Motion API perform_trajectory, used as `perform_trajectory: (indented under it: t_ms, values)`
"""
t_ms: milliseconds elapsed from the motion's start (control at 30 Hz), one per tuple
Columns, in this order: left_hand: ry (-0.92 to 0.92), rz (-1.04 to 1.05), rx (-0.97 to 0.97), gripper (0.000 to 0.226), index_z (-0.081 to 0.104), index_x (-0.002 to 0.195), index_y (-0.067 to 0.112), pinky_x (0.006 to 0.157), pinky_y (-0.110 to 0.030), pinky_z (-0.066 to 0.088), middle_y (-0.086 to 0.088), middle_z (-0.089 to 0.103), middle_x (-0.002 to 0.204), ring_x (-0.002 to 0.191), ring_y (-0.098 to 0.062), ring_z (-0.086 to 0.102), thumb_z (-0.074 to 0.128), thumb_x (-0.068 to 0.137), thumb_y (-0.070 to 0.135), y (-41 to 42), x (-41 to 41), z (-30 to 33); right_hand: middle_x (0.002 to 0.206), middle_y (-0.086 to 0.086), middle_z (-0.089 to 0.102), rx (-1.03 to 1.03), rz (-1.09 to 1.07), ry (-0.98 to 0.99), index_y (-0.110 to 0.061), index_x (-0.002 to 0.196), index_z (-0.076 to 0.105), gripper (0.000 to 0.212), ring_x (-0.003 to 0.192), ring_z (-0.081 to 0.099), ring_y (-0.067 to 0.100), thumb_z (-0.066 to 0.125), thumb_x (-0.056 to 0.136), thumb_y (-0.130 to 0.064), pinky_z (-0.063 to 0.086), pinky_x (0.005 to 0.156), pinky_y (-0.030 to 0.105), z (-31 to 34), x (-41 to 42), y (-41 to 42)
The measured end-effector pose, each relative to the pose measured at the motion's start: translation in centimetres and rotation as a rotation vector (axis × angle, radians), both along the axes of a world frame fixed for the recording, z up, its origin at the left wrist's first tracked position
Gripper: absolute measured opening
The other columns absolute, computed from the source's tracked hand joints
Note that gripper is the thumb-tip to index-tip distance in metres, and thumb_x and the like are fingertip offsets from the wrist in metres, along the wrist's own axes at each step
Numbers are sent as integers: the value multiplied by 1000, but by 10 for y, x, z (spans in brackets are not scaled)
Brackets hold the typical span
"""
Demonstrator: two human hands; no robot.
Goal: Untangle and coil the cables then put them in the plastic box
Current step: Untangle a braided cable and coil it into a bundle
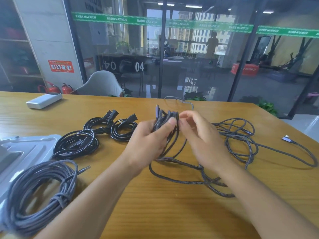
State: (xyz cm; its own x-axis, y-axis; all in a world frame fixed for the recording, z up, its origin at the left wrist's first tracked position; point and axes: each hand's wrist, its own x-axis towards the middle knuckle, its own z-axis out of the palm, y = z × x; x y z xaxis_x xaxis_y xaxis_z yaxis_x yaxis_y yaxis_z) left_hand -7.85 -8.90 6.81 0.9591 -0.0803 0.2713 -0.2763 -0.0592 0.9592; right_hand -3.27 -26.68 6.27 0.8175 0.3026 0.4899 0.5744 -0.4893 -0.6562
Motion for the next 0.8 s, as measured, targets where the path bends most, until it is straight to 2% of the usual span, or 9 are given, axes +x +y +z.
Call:
perform_trajectory:
  t_ms: [67, 167, 233, 300, 433, 500, 633, 700, 800]
  values:
    - [-14, 93, -36, 47, 35, 72, 13, 47, -29, 17, -2, 24, 60, 52, -19, 16, 56, 106, 37, 10, 3, 1, 96, -16, 71, -287, 71, 20, -35, 108, 68, 37, 90, 63, 2, 46, 100, -63, 49, 77, 23, 8, -5, -9]
    - [-25, 155, -85, 49, 28, 69, 20, 46, -28, 17, 0, 23, 61, 54, -19, 14, 55, 107, 37, 22, 4, 5, 87, -11, 75, -573, 342, 330, -30, 95, 73, 33, 77, 66, 8, 55, 100, -57, 51, 73, 23, 21, -12, -19]
    - [-22, 175, -117, 48, 32, 67, 23, 45, -27, 18, 2, 24, 60, 53, -17, 15, 55, 107, 36, 27, 4, 8, 81, -5, 74, -558, 503, 525, -20, 96, 74, 30, 74, 68, 10, 60, 102, -46, 53, 76, 23, 27, -11, -29]
    - [-13, 175, -167, 46, 31, 69, 23, 45, -25, 17, 3, 23, 60, 55, -18, 12, 55, 107, 35, 30, 4, 10, 74, -2, 70, -509, 607, 564, -14, 96, 74, 27, 68, 65, 11, 63, 102, -38, 51, 73, 22, 31, -3, -44]
    - [1, 152, -238, 47, 24, 78, 18, 52, -34, 12, 2, 20, 59, 56, -19, 11, 57, 102, 40, 30, 1, 14, 71, 21, 60, -442, 706, 552, -24, 88, 77, 21, 60, 48, 15, 69, 99, -40, 40, 59, 23, 31, 15, -67]
    - [12, 95, -272, 43, 33, 75, 19, 51, -34, 12, 2, 20, 57, 50, -16, 13, 60, 94, 46, 30, -2, 18, 75, 29, 58, -417, 646, 512, -24, 80, 76, 28, 63, 44, 22, 69, 94, -48, 37, 60, 32, 27, 21, -72]
    - [39, -75, -286, 39, 44, 69, 22, 49, -33, 13, 5, 18, 54, 42, -11, 17, 56, 96, 47, 27, -9, 23, 68, 5, 58, -272, 344, 423, -21, 76, 75, 40, 67, 50, 21, 71, 91, -58, 42, 71, 44, 14, 35, -75]
    - [57, -173, -248, 41, 43, 70, 21, 48, -33, 14, 7, 20, 52, 40, -10, 17, 56, 100, 46, 24, -12, 22, 64, 7, 49, -245, 256, 355, -23, 76, 74, 43, 60, 40, 23, 69, 89, -64, 35, 63, 41, 8, 38, -69]
    - [98, -304, -112, 40, 41, 70, 19, 45, -30, 16, 7, 23, 51, 40, -12, 17, 55, 99, 44, 18, -13, 19, 57, -1, 44, -216, 109, 228, -22, 75, 73, 42, 50, 31, 13, 68, 87, -62, 29, 51, 25, 7, 35, -55]
